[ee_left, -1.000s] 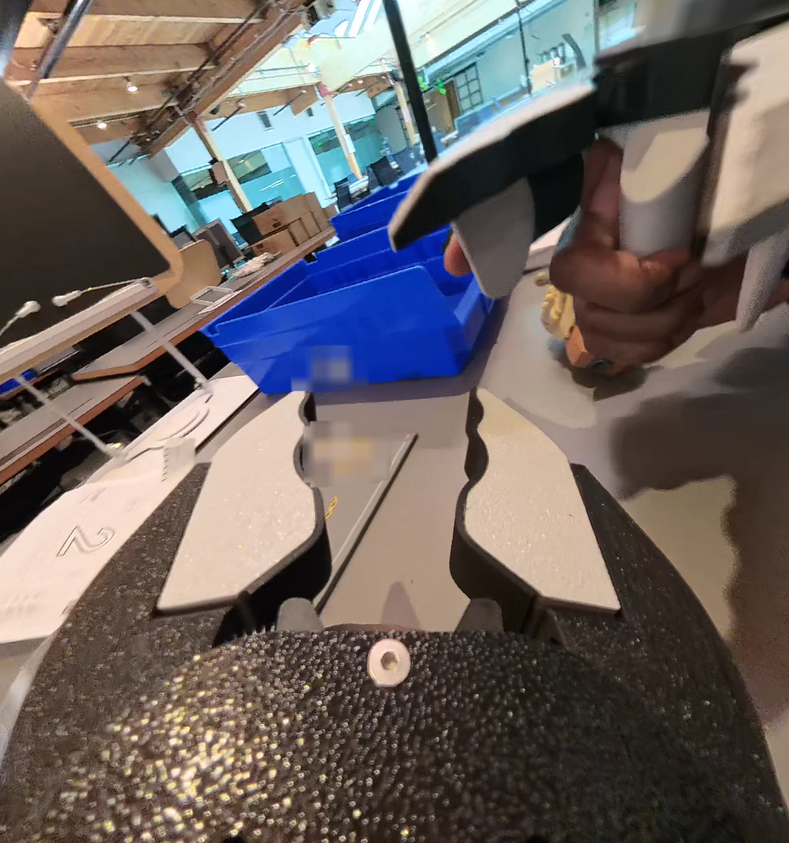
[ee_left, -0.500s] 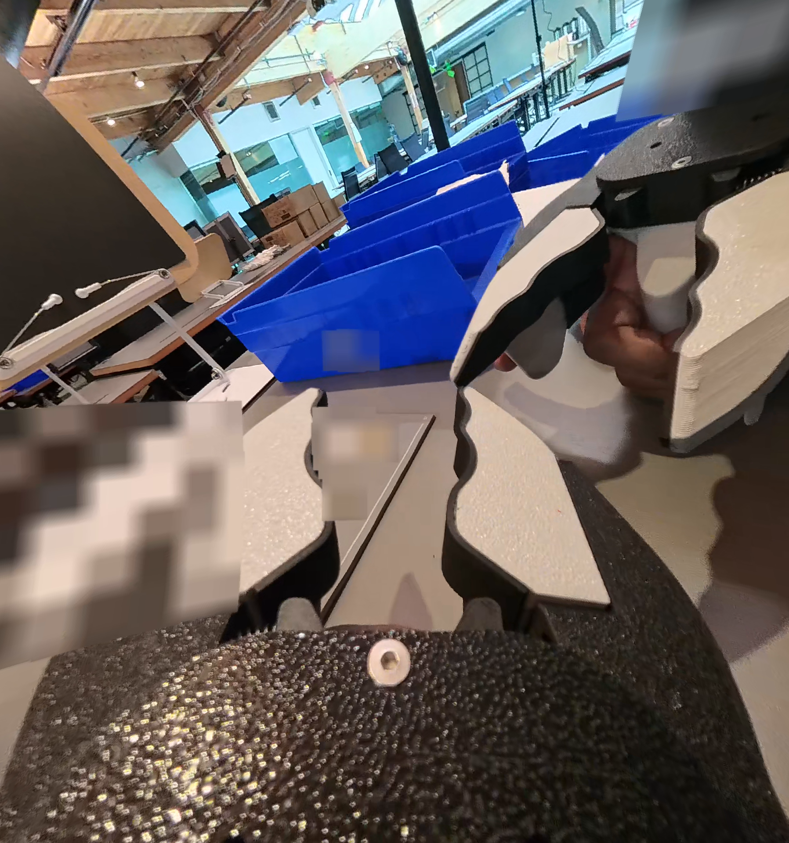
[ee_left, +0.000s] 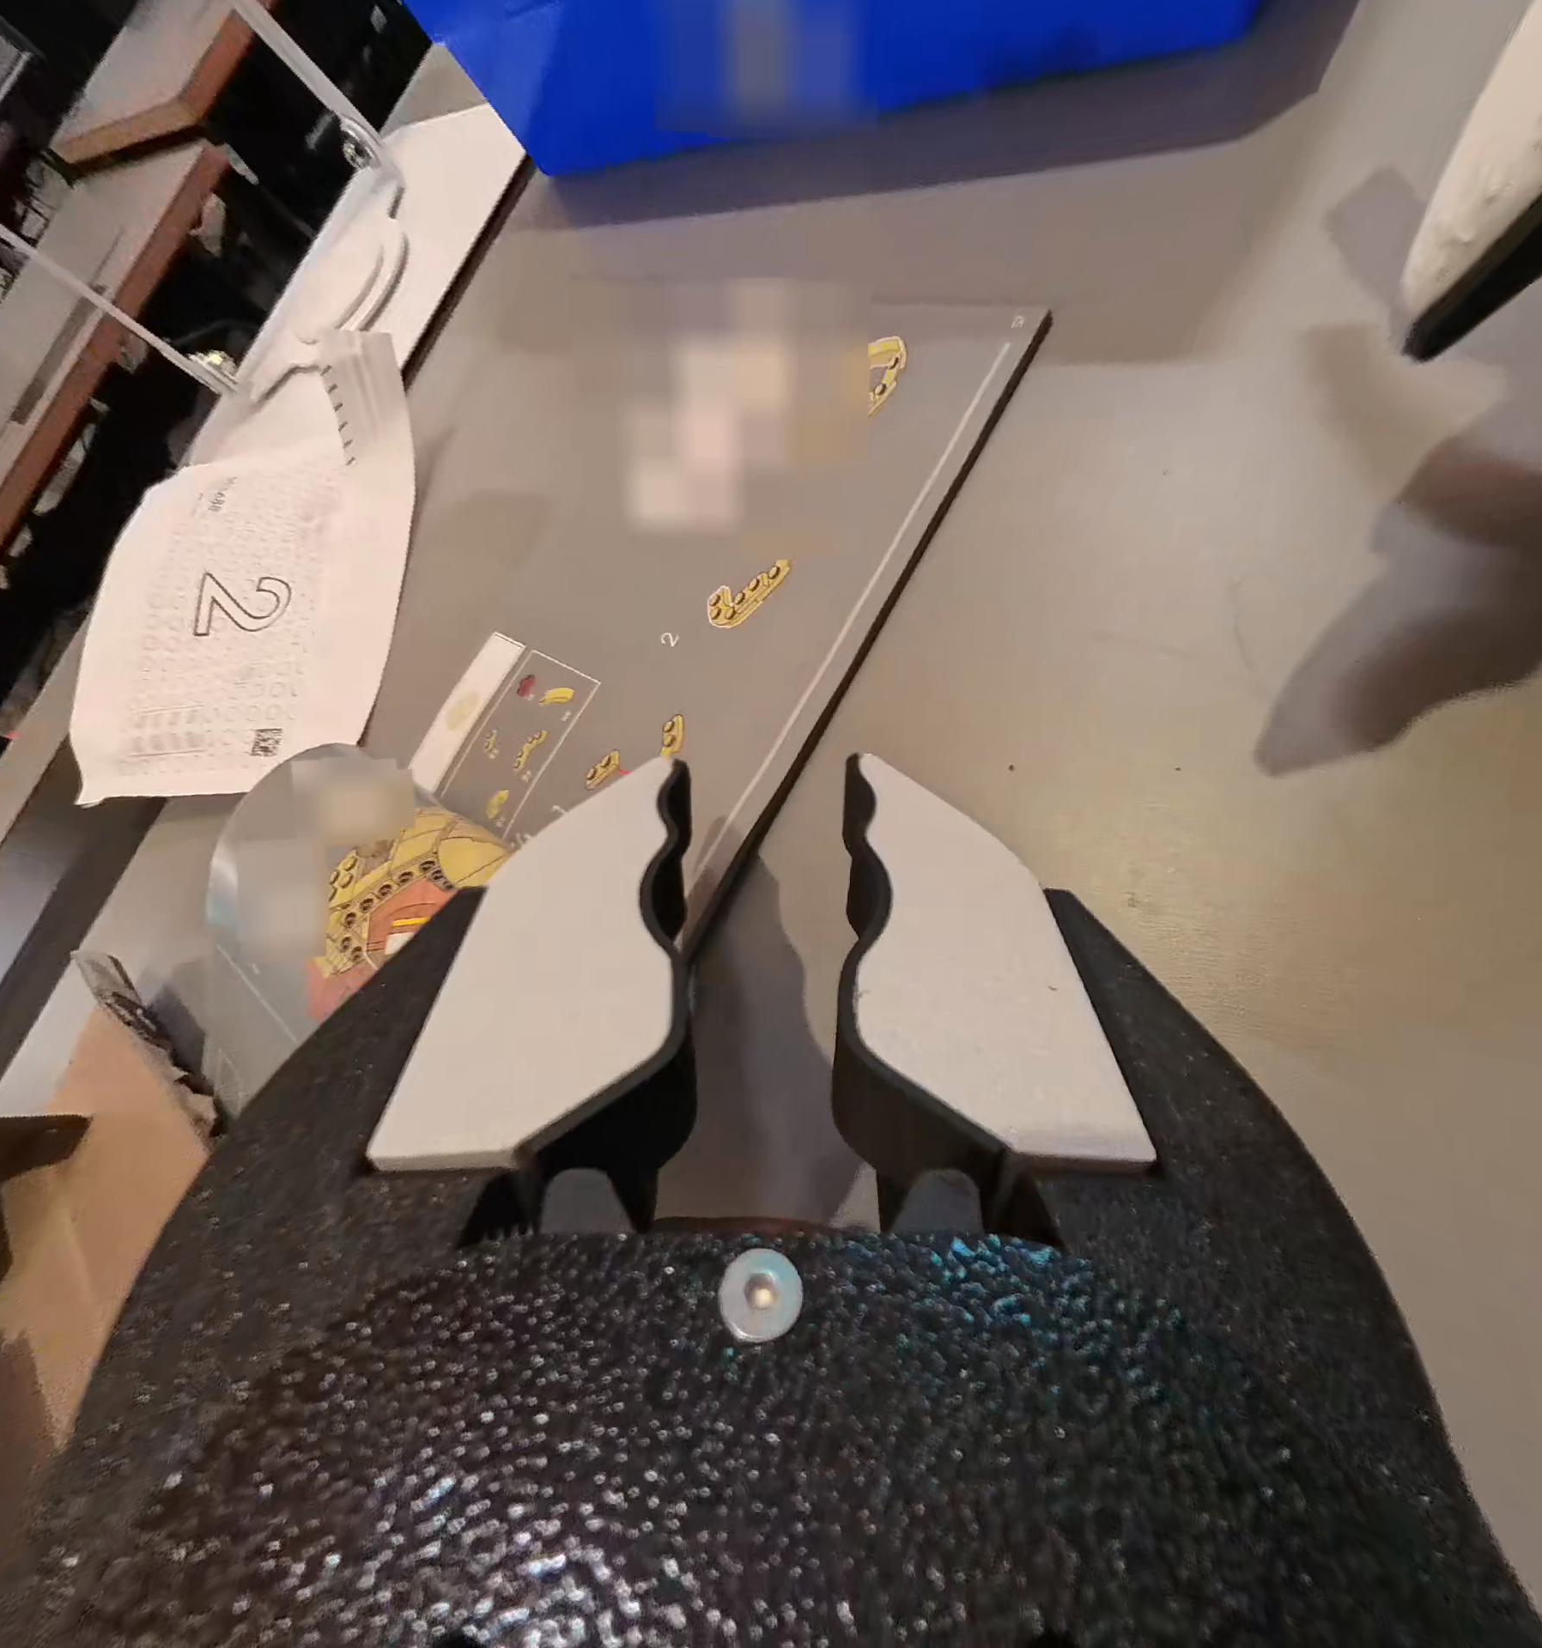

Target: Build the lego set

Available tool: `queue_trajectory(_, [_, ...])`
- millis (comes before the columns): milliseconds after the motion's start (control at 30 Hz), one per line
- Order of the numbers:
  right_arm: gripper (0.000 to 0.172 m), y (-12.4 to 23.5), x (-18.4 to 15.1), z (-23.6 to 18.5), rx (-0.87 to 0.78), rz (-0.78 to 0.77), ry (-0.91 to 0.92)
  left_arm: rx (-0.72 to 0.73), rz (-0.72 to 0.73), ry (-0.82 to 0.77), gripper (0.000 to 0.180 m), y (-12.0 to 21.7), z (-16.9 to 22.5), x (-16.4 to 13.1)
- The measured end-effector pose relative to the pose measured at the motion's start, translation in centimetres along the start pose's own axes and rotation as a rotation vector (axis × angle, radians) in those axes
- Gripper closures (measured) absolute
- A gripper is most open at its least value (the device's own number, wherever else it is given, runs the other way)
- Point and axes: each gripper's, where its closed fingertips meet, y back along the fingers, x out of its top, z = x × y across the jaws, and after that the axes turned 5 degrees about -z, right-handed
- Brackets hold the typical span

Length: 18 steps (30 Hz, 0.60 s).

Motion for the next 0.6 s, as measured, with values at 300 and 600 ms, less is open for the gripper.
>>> queue_trajectory(300, [0.116,-0.03,-0.27,-0.48,-0.012,-0.018,0.054,0.007,0.017,0.001,0.149,0.00,0.45,0.49])
queue_trajectory(600, [0.117,0.31,-0.28,0.07,-0.018,-0.010,0.006,0.015,0.036,0.019,0.149,0.10,0.36,0.74])
